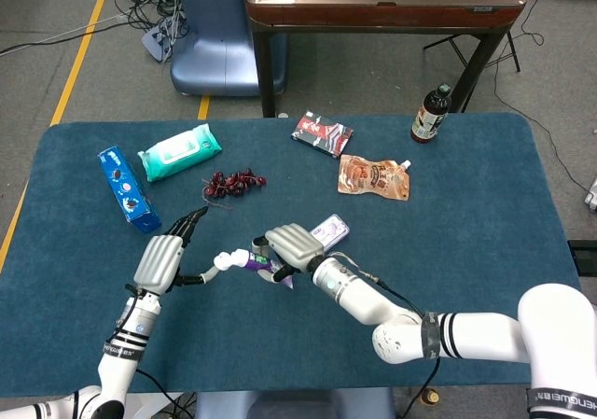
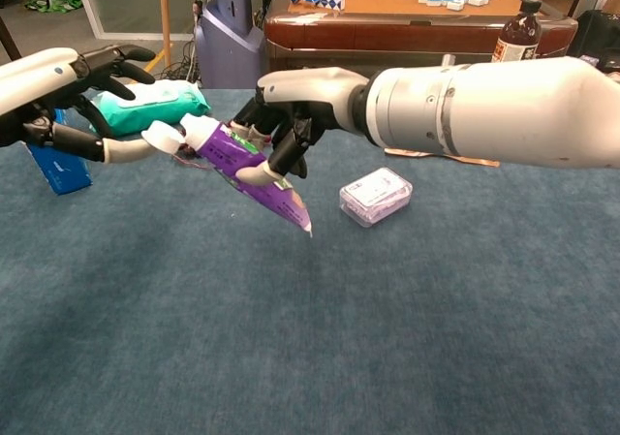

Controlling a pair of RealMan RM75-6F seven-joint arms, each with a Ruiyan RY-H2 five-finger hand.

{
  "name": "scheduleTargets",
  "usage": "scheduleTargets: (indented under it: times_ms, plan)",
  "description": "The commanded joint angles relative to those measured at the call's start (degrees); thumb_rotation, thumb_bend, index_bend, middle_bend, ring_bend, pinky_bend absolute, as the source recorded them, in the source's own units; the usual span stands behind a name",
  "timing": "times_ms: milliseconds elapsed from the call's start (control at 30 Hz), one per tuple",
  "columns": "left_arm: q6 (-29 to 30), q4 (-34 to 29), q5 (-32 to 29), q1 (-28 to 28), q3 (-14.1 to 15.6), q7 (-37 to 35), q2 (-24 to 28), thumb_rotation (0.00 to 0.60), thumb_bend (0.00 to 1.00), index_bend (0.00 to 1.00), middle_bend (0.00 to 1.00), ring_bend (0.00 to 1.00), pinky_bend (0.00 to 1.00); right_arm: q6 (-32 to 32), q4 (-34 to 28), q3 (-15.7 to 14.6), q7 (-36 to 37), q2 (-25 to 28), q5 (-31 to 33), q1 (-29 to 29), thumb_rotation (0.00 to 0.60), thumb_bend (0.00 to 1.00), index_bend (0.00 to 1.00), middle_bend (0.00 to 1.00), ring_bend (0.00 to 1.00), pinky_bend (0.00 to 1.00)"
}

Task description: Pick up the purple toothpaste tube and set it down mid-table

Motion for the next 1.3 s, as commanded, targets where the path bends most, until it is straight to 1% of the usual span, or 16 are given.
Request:
scheduleTargets:
  times_ms: [33,267,800,1000,1200,1300]
  plan:
    - [-0.1,-0.1,-0.2,-0.1,-0.1,-0.1,0.0,0.411,0.17,0.00,0.11,0.14,0.34,-0.1,0.1,-0.1,0.0,-0.1,0.2,0.2,0.600,0.88,0.83,0.74,0.66,0.56]
    - [-0.3,-0.5,-0.5,-0.6,-0.5,0.0,0.1,0.411,0.17,0.00,0.11,0.14,0.34,-0.4,0.6,-0.4,-0.7,-0.6,1.3,1.2,0.600,0.88,0.84,0.75,0.67,0.56]
    - [-1.6,-1.0,-0.6,-1.6,0.1,1.1,0.7,0.409,0.17,0.00,0.10,0.14,0.34,-0.5,0.7,-1.0,-4.0,-1.4,6.0,4.8,0.600,0.88,0.85,0.76,0.68,0.57]
    - [-1.6,-1.7,-0.7,-1.6,0.3,2.7,2.5,0.421,0.17,0.00,0.10,0.14,0.34,-1.8,-0.9,-1.7,-4.6,1.4,7.2,5.5,0.600,0.88,0.86,0.76,0.68,0.57]
    - [-1.3,-3.1,-1.0,-0.9,0.9,4.4,5.5,0.492,0.17,0.00,0.10,0.13,0.34,-2.8,-3.7,-2.7,-5.1,5.9,7.8,5.6,0.600,0.88,0.86,0.76,0.68,0.57]
    - [-1.0,-3.7,-1.0,-0.3,1.4,4.5,7.0,0.503,0.17,0.00,0.09,0.13,0.34,-2.8,-5.1,-3.7,-5.6,8.1,7.7,5.5,0.600,0.88,0.86,0.76,0.68,0.57]
